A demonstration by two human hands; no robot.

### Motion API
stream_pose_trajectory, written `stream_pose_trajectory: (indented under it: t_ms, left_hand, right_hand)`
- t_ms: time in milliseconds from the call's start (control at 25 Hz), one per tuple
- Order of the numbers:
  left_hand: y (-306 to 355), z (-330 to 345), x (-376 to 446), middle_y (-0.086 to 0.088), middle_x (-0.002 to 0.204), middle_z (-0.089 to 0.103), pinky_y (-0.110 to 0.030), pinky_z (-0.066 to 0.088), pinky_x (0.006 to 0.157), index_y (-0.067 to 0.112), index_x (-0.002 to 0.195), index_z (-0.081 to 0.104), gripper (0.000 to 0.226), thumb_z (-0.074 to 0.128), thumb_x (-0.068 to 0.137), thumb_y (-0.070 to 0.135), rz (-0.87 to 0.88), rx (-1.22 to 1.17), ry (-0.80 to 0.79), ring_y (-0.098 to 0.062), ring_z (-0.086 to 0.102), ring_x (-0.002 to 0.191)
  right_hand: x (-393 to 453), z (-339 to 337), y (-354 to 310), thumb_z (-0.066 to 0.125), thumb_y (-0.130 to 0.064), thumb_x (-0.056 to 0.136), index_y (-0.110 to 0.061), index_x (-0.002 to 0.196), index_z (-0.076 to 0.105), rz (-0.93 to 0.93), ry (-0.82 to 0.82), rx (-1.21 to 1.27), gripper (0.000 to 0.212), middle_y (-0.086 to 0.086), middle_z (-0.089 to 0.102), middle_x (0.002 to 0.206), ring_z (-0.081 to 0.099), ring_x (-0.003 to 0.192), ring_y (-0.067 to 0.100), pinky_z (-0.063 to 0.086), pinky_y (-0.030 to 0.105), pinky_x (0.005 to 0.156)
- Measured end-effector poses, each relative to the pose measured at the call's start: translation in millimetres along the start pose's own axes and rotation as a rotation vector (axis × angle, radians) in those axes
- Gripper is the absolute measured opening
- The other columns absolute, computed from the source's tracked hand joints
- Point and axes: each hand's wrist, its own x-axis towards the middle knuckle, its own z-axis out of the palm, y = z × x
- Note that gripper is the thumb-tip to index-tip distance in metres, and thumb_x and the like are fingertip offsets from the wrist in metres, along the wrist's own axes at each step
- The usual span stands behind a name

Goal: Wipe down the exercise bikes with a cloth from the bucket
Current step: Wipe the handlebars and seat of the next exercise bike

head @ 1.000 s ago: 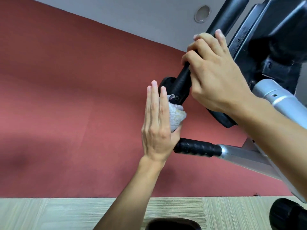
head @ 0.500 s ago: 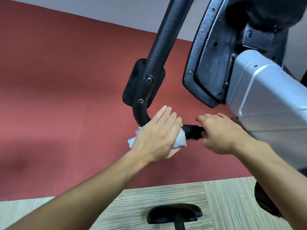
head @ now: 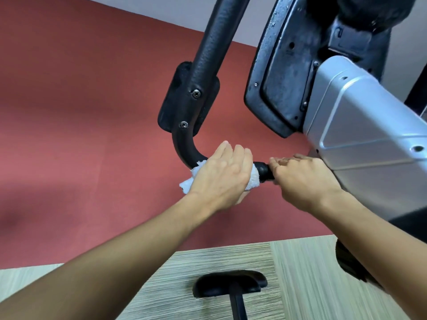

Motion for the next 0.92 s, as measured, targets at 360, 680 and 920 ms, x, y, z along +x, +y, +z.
stream_pose_trajectory:
  t_ms: [360, 680, 920]
  left_hand:
    - [18, 1, 5, -0.013, 0.112, 0.061, -0.040, 0.045, 0.104, -0.004, 0.139, 0.047, 0.091, 0.072, 0.077, 0.056, -0.034, -0.038, -0.044, -0.027, 0.062, 0.085]
    - [51, 7, 34, -0.007, 0.097, 0.062, -0.037, 0.049, 0.095, 0.001, 0.125, 0.059, 0.079, 0.077, 0.070, 0.055, -0.027, -0.063, -0.097, -0.023, 0.062, 0.077]
    - [-3, 1, -10, -0.010, 0.097, 0.061, -0.040, 0.046, 0.107, -0.003, 0.134, 0.051, 0.081, 0.069, 0.080, 0.054, -0.124, -0.083, -0.033, -0.028, 0.062, 0.082]
  right_hand:
    - [-8, 10, 5, 0.009, -0.031, 0.109, 0.012, 0.153, -0.011, -0.130, -0.126, -0.589, 0.064, 0.029, 0.007, 0.164, 0.011, 0.153, 0.041, -0.002, 0.054, 0.123]
    - [-20, 9, 6, 0.010, -0.029, 0.109, 0.015, 0.150, -0.014, -0.157, -0.109, -0.597, 0.065, 0.035, -0.007, 0.162, -0.001, 0.153, 0.044, 0.000, 0.052, 0.124]
    - [-21, 6, 4, 0.001, -0.020, 0.100, 0.018, 0.149, -0.011, -0.195, -0.057, -0.507, 0.064, 0.036, 0.001, 0.162, 0.007, 0.153, 0.044, 0.003, 0.052, 0.124]
